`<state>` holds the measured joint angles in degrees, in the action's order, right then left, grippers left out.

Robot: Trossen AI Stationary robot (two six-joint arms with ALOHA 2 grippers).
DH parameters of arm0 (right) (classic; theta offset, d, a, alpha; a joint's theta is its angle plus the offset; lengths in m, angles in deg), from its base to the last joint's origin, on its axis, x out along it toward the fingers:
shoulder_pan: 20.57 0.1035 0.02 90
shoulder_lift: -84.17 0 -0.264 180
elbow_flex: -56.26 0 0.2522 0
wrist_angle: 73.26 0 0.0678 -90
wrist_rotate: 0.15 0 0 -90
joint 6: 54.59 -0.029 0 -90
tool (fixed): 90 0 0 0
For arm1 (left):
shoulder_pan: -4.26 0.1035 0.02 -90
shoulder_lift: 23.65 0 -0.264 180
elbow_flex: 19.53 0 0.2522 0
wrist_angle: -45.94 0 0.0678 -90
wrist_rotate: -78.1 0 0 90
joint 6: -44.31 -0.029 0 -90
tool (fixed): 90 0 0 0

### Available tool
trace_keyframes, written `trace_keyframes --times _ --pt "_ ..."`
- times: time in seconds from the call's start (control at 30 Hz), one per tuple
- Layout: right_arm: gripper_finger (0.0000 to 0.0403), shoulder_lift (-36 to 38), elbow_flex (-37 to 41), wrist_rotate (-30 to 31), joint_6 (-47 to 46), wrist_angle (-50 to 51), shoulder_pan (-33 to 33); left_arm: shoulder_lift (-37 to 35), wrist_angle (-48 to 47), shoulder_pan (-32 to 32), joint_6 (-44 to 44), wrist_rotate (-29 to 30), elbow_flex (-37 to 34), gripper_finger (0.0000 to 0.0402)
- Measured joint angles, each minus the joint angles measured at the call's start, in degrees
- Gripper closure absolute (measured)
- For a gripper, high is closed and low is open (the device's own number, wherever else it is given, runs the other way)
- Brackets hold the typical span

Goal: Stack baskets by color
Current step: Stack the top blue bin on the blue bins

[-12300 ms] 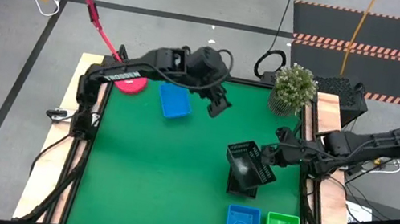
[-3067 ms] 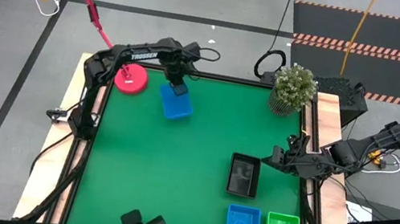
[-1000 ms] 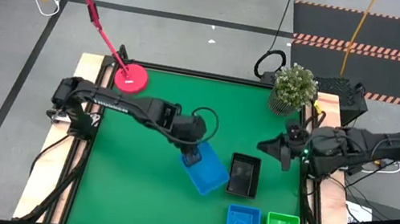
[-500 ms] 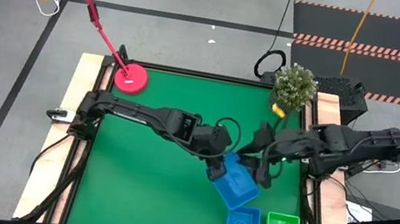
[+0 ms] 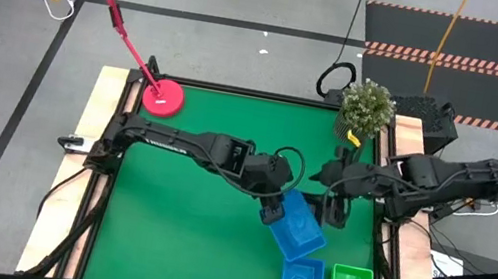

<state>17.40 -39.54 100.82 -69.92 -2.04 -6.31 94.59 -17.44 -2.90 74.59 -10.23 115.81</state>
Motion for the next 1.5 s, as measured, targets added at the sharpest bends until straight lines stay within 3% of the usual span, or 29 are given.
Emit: trace_keyframes --times 0.4,0.57,0.93,1.13,1.5 --pt "0.0236 -0.1 2.7 -0.6 0.3 -3.4 0.0 0.0 0.3 1.5 -6.2 -0.6 0.0 0.0391" --pt "0.0241 -0.1 6.7 -0.4 5.4 -9.7 -0.8 0.0 0.3 1.5 -13.8 -0.6 0.0 0.0388" --pt "0.0249 0.0 15.1 -1.7 3.9 -18.3 -2.8 0.0 0.0 3.1 -21.6 -0.7 -0.1 0.0386" --pt "0.0292 -0.1 15.8 2.7 2.4 -18.6 -3.4 0.0 0.2 4.3 -24.3 -2.7 -0.1 0.0394" --pt "0.0390 0.0 15.8 1.7 0.8 -19.2 -5.1 0.0 3.4 4.6 -24.8 -4.5 -0.2 0.0395"
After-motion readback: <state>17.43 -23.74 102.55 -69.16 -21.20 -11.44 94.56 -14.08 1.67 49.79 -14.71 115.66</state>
